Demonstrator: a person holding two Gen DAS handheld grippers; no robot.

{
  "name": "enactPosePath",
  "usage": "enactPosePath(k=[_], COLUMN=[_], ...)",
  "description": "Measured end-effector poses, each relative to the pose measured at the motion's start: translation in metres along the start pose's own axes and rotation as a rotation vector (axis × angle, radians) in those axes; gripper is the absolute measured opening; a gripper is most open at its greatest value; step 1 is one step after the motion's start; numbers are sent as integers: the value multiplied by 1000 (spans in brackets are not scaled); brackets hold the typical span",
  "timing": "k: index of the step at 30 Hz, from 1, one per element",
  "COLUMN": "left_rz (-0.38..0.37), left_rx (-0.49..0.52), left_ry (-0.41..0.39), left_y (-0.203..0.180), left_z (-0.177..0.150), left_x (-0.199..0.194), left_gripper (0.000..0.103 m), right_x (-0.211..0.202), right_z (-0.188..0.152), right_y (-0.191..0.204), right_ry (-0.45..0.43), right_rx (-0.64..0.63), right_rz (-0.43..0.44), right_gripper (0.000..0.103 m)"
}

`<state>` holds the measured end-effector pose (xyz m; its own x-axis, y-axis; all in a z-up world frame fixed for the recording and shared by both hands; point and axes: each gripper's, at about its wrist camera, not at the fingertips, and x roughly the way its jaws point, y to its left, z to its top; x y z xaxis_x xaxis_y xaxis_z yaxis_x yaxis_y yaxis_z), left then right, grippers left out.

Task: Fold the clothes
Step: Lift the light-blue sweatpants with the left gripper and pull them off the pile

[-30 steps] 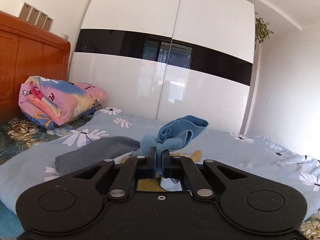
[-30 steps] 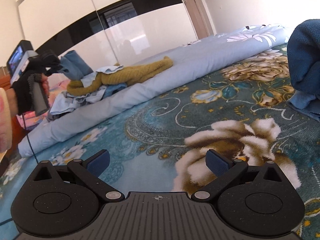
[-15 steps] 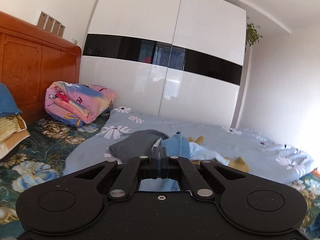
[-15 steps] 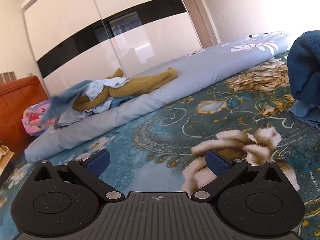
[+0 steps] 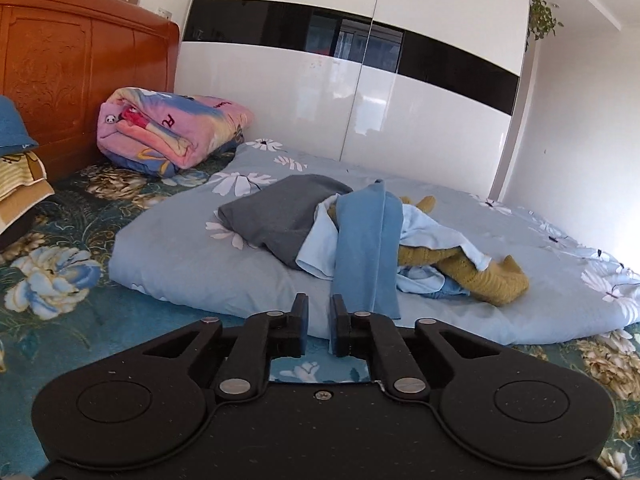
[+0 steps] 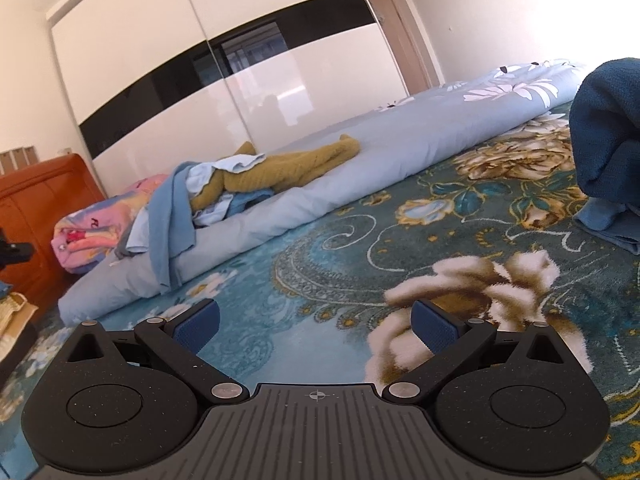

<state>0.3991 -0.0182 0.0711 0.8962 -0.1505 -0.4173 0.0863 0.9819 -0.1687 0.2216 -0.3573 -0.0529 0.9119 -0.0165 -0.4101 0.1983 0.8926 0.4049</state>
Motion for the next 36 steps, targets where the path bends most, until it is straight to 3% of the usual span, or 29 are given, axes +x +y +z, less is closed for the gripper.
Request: enactPosePath(k=[2,8,10,14,18,19,20,22,23,25,28,32,36], left_rz=[11,38,55,143,175,187,195,205,209,149,0,-218,-343], left_rx=[33,113,144,146,130,138,148,139,133,98,29,-119,-216], left_ry=[24,48,70,35,20,41,48,26,15,-4,-47,-154,-238], left_y=[-16,-61,-72,-81,-84,-85,-86,-87,-87,-83,-76,-63,-59], left_z=[-5,-19,-24,-28,-28,-28,-29,-29,-29,-24,-5,44,87], left_x=[27,104,132,175,206,212,215,210,207,193,162,108,59], left_gripper=[31,54,58,68,69,65,42,10,8,7,7,7,6], right_x=[2,10,13,22,30,31,31,32,33,33,32,29,25], right_z=[1,0,-1,-3,-5,-6,-7,-8,-8,-9,-9,-7,-5], right_y=[-3,-6,-6,-8,-8,-8,-7,-6,-5,-4,-3,-2,1], right_ry=[5,32,45,71,99,105,109,109,109,109,104,91,74], right_rx=[15,26,29,45,65,64,61,51,47,40,37,34,22], right_rz=[-1,-5,-7,-13,-18,-21,-23,-27,-30,-37,-40,-38,-21], right_gripper=[103,103,103,103,103,103,103,103,103,103,103,103,103])
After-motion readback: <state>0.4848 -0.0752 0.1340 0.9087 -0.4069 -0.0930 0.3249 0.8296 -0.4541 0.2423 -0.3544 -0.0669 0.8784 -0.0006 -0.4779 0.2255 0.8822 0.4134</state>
